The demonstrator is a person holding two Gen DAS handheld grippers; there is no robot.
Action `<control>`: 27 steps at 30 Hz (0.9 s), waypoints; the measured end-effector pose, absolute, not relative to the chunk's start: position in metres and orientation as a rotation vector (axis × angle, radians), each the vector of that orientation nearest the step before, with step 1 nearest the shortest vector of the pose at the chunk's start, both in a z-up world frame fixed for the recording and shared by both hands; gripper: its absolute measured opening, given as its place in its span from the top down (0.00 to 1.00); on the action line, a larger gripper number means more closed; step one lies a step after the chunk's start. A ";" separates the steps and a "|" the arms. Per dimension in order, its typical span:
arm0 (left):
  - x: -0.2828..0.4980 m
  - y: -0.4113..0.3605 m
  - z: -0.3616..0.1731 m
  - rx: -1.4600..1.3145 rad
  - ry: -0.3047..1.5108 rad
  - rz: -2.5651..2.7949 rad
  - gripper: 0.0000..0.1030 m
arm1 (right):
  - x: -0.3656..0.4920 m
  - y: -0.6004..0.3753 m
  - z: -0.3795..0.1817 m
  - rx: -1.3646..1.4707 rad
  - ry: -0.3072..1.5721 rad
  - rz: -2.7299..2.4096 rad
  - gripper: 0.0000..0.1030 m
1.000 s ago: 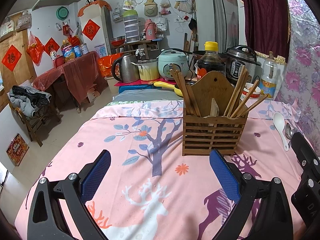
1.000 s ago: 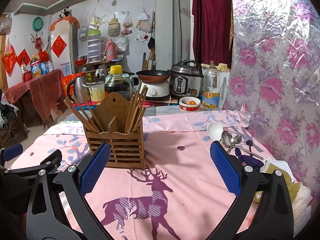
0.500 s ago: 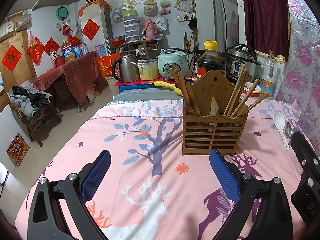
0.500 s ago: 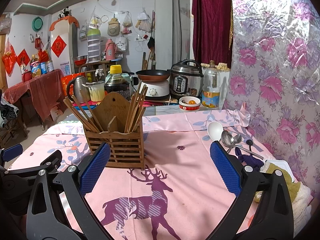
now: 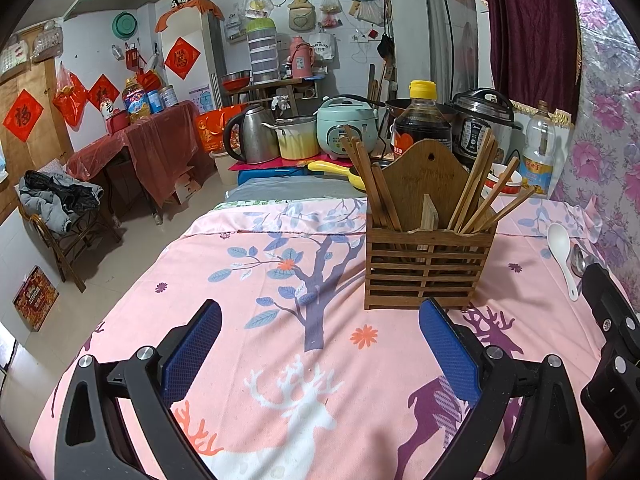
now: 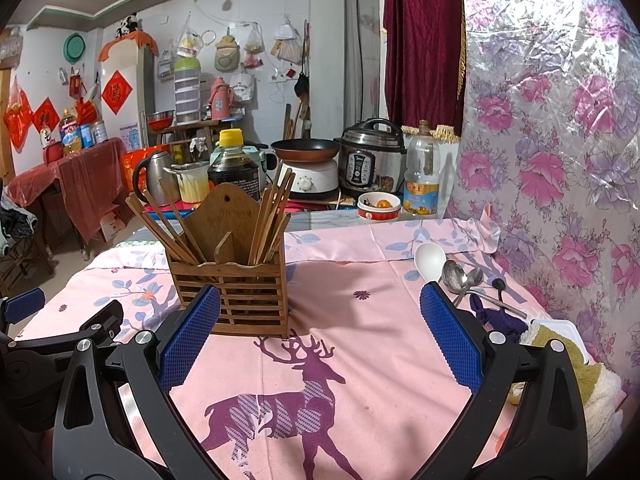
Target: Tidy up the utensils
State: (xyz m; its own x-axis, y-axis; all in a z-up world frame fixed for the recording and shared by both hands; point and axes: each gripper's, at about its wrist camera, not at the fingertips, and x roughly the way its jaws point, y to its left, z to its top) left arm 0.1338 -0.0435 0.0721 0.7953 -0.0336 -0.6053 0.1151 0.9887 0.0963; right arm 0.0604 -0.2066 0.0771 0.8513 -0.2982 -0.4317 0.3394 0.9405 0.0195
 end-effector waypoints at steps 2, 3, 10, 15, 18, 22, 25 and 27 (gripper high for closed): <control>0.134 -0.043 0.072 0.130 0.647 -0.081 0.06 | 0.060 -0.207 0.077 0.096 0.438 -0.336 0.06; 0.134 -0.044 0.072 0.130 0.647 -0.080 0.06 | 0.060 -0.207 0.077 0.097 0.438 -0.336 0.06; 0.134 -0.044 0.072 0.131 0.647 -0.081 0.06 | 0.060 -0.207 0.077 0.096 0.439 -0.336 0.06; 0.134 -0.044 0.073 0.130 0.649 -0.081 0.06 | 0.061 -0.207 0.077 0.096 0.439 -0.336 0.06; 0.133 -0.044 0.071 0.129 0.651 -0.081 0.06 | 0.061 -0.207 0.077 0.096 0.439 -0.336 0.06; 0.131 -0.042 0.070 0.118 0.648 -0.073 0.06 | 0.061 -0.207 0.077 0.096 0.439 -0.337 0.06; 0.129 -0.040 0.067 0.111 0.646 -0.079 0.06 | 0.061 -0.207 0.077 0.097 0.439 -0.336 0.06; 0.127 -0.040 0.067 0.114 0.644 -0.076 0.06 | 0.061 -0.207 0.077 0.098 0.439 -0.337 0.06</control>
